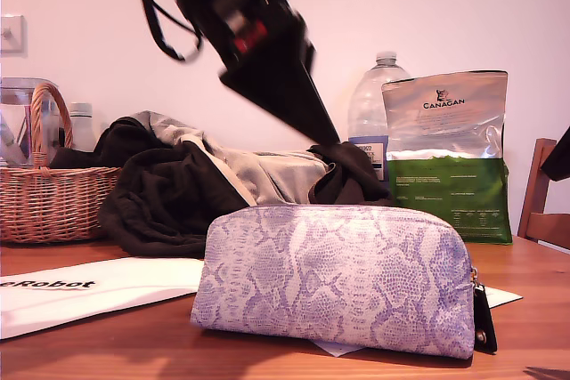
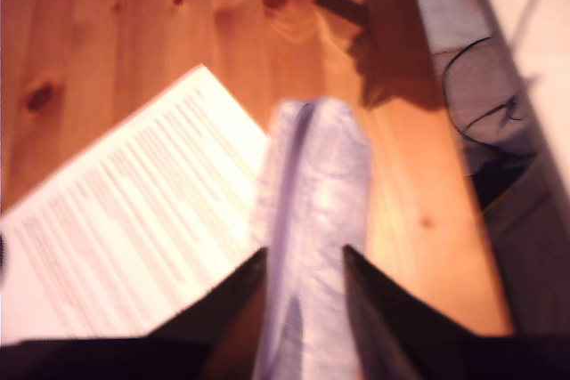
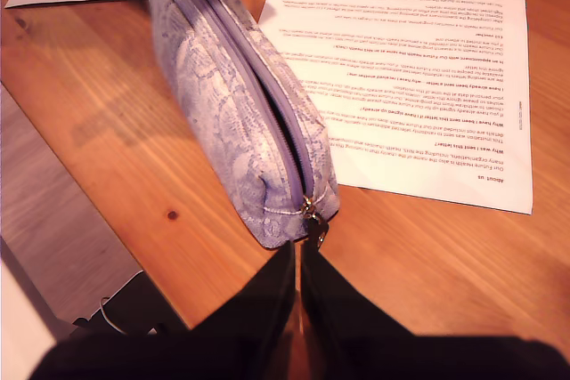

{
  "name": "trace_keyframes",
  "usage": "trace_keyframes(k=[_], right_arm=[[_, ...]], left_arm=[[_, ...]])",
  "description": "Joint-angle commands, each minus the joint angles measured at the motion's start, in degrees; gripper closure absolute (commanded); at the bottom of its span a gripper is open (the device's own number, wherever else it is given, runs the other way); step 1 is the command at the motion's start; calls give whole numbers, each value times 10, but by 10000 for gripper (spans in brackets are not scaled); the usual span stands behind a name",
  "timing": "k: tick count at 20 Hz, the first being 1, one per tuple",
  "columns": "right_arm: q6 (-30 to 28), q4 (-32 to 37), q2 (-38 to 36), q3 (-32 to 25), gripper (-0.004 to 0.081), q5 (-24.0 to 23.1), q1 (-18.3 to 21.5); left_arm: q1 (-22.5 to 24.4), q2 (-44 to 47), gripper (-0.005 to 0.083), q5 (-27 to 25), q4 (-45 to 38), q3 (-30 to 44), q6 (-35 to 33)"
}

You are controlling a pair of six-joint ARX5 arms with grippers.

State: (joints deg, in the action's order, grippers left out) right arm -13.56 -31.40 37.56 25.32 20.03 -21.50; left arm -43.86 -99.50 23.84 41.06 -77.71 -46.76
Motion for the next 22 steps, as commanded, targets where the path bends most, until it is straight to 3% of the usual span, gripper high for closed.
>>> trace_keyframes(k=[1, 8, 12, 15, 17, 18, 21, 22], right_arm=[[-1, 2, 2, 8, 783, 0, -2], [1, 2, 2, 8, 781, 0, -2], [-2, -4, 23, 8, 633, 0, -3], [-16, -2, 53, 8, 590, -1, -2], [-45, 1, 70, 8, 551, 0, -3], [-64, 5, 78, 8, 537, 0, -3], [-135, 40, 99, 8, 503, 8, -3], [-160, 49, 108, 8, 502, 11, -3]], left_arm=[[2, -24, 302, -2, 2, 0, 3], [6, -59, 312, -2, -21, 0, -17], [1, -79, 312, 12, -20, 0, -16], [-5, -86, 325, 12, -24, 0, -16], [-6, -89, 386, 12, -23, 0, -16], [-6, -89, 456, 12, -23, 0, -15], [-5, -89, 777, 11, -16, 0, -14], [-5, -89, 794, 10, -15, 0, -14]])
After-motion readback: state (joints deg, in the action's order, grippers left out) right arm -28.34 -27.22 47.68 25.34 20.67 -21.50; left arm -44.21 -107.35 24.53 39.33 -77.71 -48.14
